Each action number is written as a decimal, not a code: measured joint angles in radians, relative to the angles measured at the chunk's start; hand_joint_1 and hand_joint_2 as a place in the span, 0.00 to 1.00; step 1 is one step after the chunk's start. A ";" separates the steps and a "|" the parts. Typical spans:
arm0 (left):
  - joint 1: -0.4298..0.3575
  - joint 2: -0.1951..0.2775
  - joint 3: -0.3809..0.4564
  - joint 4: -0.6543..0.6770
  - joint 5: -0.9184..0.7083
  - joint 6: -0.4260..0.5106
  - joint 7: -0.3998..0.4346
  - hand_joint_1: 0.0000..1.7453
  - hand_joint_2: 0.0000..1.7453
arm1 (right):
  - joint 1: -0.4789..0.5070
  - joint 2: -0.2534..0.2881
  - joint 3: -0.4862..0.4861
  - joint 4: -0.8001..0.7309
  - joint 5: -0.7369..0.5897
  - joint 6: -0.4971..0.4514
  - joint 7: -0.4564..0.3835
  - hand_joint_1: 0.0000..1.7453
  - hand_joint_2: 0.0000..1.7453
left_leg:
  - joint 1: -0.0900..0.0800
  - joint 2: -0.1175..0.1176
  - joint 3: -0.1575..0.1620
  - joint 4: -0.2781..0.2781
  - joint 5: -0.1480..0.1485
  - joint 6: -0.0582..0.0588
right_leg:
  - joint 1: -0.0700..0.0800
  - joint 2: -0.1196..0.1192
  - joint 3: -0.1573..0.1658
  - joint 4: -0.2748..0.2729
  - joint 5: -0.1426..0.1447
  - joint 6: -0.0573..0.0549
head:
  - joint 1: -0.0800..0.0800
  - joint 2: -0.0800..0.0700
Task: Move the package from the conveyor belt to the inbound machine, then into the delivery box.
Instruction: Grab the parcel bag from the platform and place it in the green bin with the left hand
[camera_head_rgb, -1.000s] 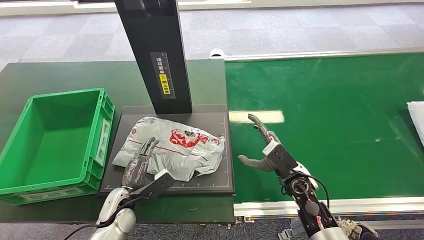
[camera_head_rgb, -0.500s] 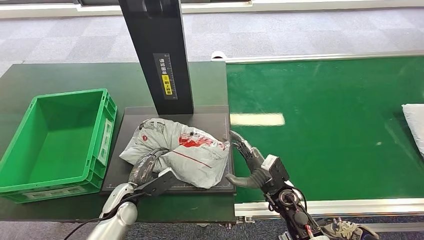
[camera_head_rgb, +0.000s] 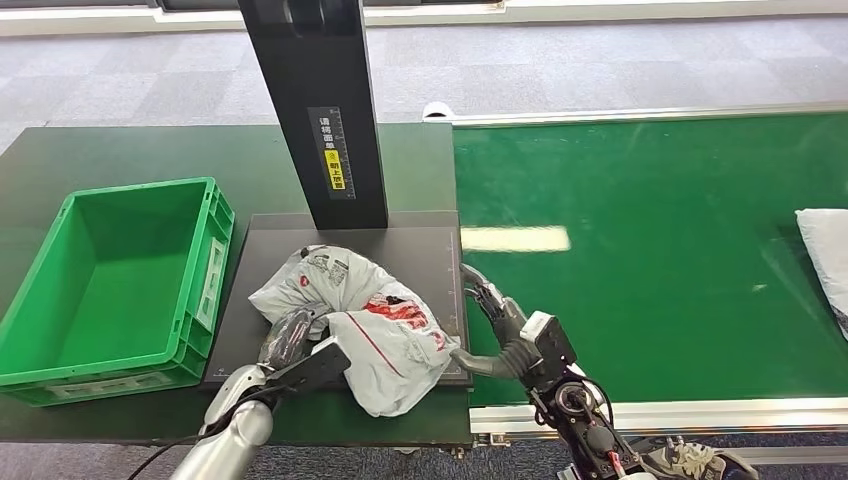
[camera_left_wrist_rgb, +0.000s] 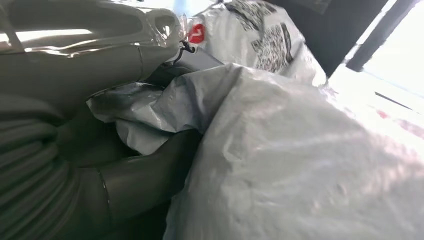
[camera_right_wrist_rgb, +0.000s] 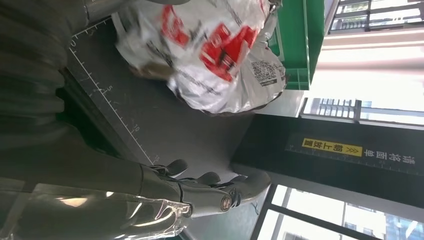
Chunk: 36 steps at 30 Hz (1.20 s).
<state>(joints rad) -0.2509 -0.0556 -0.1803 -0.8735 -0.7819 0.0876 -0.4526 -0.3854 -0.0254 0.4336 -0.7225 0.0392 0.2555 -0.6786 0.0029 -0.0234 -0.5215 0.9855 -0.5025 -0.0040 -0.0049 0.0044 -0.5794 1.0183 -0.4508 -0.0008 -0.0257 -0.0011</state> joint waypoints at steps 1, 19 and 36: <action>0.011 0.000 0.001 -0.009 0.041 -0.006 -0.047 1.00 1.00 | 0.000 -0.002 0.002 0.000 -0.004 -0.001 -0.001 0.00 1.00 | 0.000 0.000 0.000 0.000 0.000 0.000 | 0.000 0.000 -0.001 0.000 0.000 0.000 | 0.000 0.000; 0.166 0.008 -0.023 -0.486 0.502 0.113 -0.247 1.00 1.00 | 0.021 -0.028 0.018 0.000 -0.039 -0.026 -0.002 0.00 1.00 | 0.000 0.004 -0.016 0.001 0.001 0.000 | 0.001 0.002 -0.019 0.000 0.002 0.000 | 0.000 0.000; 0.073 0.057 0.287 -0.450 0.054 0.594 0.049 1.00 1.00 | 0.031 -0.026 0.032 -0.002 -0.036 -0.059 0.009 0.00 1.00 | 0.001 0.006 -0.015 0.001 0.001 0.000 | 0.002 0.003 -0.019 0.001 0.002 -0.001 | 0.000 0.000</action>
<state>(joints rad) -0.1779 0.0018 0.1071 -1.3239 -0.7274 0.6819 -0.4034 -0.3540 -0.0517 0.4653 -0.7240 0.0031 0.1966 -0.6700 0.0035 -0.0174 -0.5370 0.9862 -0.5016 -0.0040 -0.0032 0.0078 -0.5984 1.0190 -0.4490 -0.0013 -0.0257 -0.0011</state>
